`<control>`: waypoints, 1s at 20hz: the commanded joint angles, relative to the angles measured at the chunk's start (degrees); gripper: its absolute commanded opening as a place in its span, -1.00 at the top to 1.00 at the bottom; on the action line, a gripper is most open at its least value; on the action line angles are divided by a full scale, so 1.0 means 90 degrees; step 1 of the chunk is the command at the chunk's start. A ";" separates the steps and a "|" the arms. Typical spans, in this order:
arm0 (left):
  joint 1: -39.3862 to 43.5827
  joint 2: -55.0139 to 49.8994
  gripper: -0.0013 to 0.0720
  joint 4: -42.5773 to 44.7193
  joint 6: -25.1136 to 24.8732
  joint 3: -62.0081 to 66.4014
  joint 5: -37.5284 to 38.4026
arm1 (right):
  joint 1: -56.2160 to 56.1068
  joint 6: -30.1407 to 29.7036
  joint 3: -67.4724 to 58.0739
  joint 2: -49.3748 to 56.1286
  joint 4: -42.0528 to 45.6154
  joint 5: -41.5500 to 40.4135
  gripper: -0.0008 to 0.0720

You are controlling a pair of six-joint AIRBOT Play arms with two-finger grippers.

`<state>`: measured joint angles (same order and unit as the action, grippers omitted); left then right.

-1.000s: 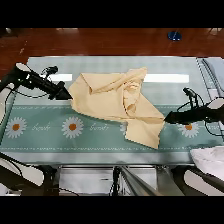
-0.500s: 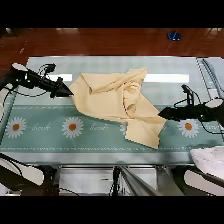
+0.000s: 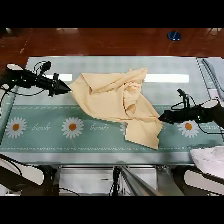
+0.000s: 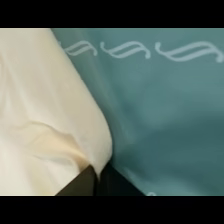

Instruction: Fold the shirts.

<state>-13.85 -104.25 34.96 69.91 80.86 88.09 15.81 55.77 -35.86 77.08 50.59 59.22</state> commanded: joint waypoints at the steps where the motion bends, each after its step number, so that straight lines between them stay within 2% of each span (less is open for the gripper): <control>1: -0.0019 0.0063 0.89 -0.0058 -0.0029 0.0104 0.0029 | 0.0005 0.0041 -0.0010 -0.0214 0.0619 -0.0017 0.91; 5: -0.0034 0.0345 0.89 -0.0243 -0.0109 0.1027 0.0124 | 0.0010 -0.0058 -0.0619 -0.1632 0.0573 0.0585 0.92; 9: -0.0097 0.1239 0.89 -0.1474 -0.0291 0.2210 0.0017 | 0.0007 0.0335 -0.2217 -0.3152 -0.0022 0.1105 0.92; 12: -0.0100 0.2339 0.89 -0.1987 -0.0391 0.2914 -0.0427 | 0.0007 0.1008 -0.3864 -0.3844 -0.0296 0.0784 0.92; 17: -0.0204 0.4476 0.89 -0.1979 -0.0605 0.3747 -0.1802 | 0.0010 0.1894 -0.6686 -0.4019 -0.0223 -0.0010 0.92; 20: -0.0690 0.5697 0.89 -0.1644 -0.0600 0.3808 -0.2572 | 0.0010 0.2484 -0.7987 -0.4019 0.0257 -0.0498 0.92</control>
<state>-17.26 -62.89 18.09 64.99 113.34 73.12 15.86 72.29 -96.23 41.52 49.65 59.48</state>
